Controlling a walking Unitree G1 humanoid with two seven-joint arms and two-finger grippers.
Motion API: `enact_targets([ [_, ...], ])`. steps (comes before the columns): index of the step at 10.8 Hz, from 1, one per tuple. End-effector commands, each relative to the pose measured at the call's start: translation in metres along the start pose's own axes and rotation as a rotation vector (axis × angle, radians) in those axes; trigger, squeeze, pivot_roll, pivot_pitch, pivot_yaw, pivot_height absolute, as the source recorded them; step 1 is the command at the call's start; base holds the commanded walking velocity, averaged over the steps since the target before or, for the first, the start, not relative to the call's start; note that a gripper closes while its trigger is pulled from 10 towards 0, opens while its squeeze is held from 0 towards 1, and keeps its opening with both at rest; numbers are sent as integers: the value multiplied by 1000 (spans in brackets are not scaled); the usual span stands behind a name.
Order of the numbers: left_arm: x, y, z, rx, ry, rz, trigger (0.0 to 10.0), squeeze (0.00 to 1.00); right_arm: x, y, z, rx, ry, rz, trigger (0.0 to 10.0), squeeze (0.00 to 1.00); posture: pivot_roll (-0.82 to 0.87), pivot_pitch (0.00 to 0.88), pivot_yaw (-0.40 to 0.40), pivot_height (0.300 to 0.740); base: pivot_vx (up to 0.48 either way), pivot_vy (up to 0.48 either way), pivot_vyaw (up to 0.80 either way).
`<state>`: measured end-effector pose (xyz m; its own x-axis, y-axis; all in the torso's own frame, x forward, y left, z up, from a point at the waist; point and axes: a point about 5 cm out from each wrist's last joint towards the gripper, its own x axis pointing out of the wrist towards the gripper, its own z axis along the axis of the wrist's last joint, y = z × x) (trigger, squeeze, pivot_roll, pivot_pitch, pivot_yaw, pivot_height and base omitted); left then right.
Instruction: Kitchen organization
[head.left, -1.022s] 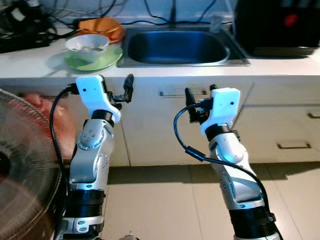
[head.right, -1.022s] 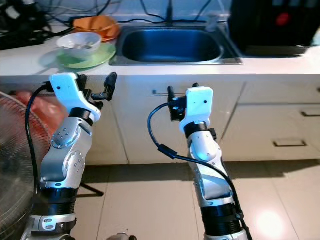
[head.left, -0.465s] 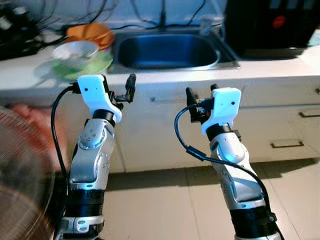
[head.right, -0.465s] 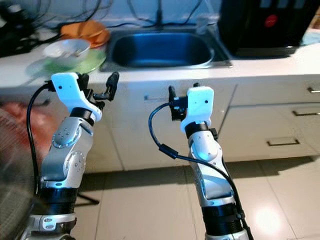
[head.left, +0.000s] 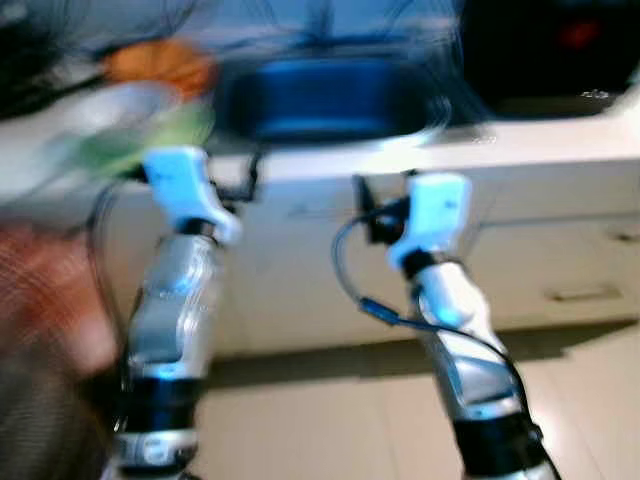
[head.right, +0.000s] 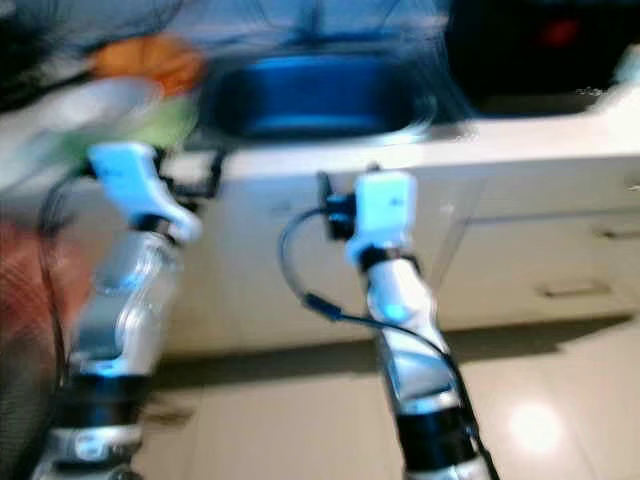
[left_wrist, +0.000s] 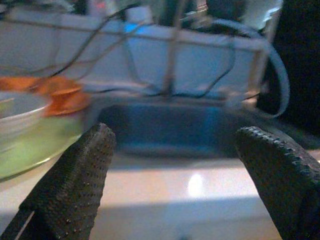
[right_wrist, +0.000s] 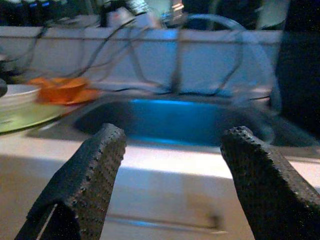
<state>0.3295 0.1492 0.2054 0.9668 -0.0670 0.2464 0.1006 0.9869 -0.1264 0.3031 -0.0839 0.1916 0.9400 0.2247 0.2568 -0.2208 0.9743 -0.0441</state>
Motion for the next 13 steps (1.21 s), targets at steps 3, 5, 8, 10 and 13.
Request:
enact_targets([
  [3,1,-8,0,5,0,-20,10000,0,0,-6,3,-18,-17,-15,10000,0,-22,21,28,740,461,0,0],
  [5,1,-5,1,19,-10,9,10000,0,-1,-5,3,-18,-19,-10,10000,0,-21,20,29,740,458,0,0],
  [8,1,-4,2,28,-12,21,10000,0,-1,-4,3,-20,-21,-2,10000,0,-22,23,29,740,458,0,0],
  [10,1,-3,1,32,-10,29,10000,0,-1,-4,3,-22,-21,0,10000,0,-23,24,29,740,454,0,0],
  [13,1,-4,0,32,-6,25,10000,0,-1,-4,3,-21,-20,-5,10000,0,-23,23,31,740,454,0,0],
])
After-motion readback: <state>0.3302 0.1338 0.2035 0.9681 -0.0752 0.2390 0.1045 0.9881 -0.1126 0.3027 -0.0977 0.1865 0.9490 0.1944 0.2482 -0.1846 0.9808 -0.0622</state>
